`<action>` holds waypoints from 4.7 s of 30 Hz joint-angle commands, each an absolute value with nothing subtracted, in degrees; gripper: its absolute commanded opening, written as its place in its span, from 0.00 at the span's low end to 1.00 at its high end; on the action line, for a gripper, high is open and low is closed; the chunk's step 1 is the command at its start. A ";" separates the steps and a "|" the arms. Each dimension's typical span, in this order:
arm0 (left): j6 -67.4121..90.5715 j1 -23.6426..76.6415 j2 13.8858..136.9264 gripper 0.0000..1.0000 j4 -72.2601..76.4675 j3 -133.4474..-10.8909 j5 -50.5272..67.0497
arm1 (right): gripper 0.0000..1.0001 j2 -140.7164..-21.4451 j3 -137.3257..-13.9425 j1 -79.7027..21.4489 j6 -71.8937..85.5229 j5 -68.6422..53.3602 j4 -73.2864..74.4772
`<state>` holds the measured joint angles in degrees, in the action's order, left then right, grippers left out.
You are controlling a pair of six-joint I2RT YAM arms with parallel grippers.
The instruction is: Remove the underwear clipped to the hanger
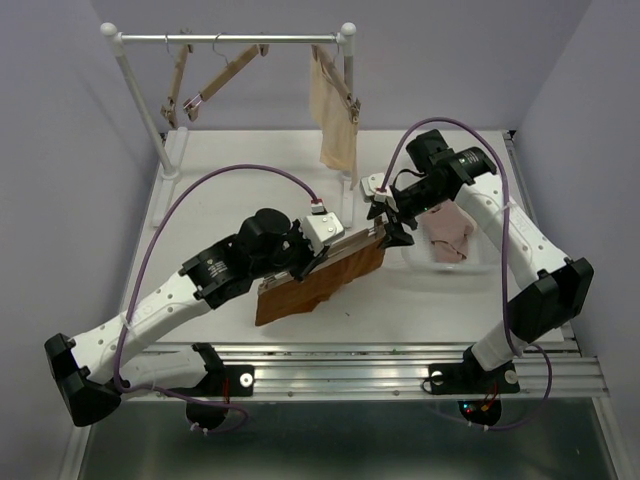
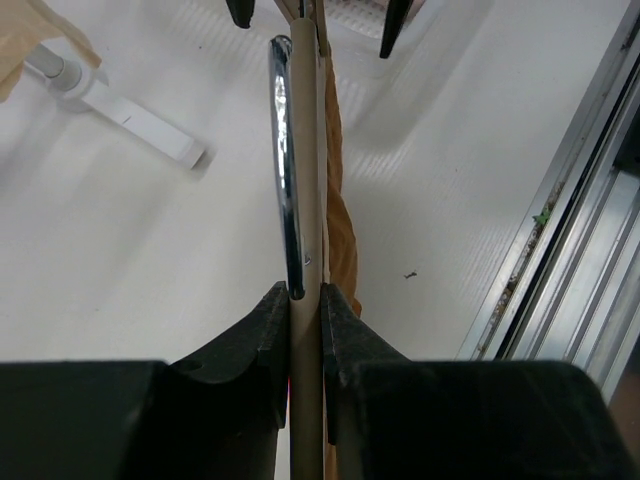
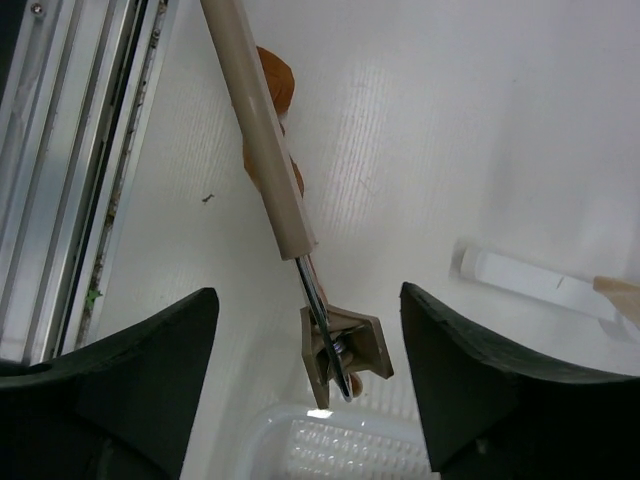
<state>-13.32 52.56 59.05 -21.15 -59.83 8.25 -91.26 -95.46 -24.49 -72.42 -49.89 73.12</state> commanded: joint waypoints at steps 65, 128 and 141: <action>19.24 39.29 62.23 0.00 13.18 -51.86 10.80 | 1.00 -62.22 -46.41 -25.14 34.43 -22.85 -28.82; 30.85 38.58 53.18 0.99 23.92 -42.28 19.08 | 0.01 -74.01 -39.29 -33.75 55.90 -13.81 -69.88; 29.79 37.71 49.13 0.99 11.52 -43.07 15.03 | 0.01 -70.14 -40.25 -33.75 52.91 -12.48 -64.25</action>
<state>31.11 38.35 51.03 13.13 -42.70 15.66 -71.85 -39.00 -33.82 54.30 -14.76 -63.02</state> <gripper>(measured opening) 0.986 0.191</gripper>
